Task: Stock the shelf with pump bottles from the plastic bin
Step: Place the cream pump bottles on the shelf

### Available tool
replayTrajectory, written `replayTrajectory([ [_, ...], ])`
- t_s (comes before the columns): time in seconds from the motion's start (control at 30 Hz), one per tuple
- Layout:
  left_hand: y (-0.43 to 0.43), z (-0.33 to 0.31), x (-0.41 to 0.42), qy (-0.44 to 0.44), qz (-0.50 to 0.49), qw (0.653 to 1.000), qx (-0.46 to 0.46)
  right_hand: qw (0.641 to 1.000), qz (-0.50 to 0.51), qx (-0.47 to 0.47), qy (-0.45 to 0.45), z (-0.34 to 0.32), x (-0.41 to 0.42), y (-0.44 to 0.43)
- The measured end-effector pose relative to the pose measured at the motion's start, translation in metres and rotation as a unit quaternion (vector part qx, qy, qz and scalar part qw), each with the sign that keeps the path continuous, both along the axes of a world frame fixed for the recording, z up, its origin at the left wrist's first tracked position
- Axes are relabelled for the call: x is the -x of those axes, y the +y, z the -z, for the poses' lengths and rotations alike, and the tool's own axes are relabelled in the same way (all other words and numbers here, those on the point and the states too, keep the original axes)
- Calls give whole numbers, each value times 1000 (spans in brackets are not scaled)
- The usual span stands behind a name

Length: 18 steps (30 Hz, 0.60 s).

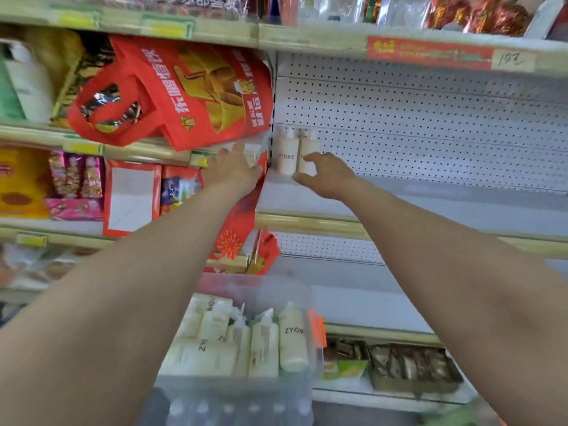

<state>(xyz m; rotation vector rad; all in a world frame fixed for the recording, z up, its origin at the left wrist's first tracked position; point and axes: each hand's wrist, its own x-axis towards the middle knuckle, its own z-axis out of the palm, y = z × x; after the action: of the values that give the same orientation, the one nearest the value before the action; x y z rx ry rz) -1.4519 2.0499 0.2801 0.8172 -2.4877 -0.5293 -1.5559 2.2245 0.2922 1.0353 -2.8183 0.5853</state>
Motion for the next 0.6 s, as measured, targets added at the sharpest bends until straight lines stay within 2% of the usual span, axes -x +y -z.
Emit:
replayTrajectory([
  [0.13,-10,50,-33,-6,-14,999,-34,999,-9,-19,-38,43,-22,-3],
  [0.33,-29,155,-82,-66,-24,991,-113,989,-44,-73,-118,125,-52,-14],
  [0.53,-28,252,-137,-179,-51,954,-237,953,-51,-142,-263,223,-73,-19],
  [0.6,-23,268,-151,-213,-62,944,-246,936,-30,-154,-317,247,-76,-18],
])
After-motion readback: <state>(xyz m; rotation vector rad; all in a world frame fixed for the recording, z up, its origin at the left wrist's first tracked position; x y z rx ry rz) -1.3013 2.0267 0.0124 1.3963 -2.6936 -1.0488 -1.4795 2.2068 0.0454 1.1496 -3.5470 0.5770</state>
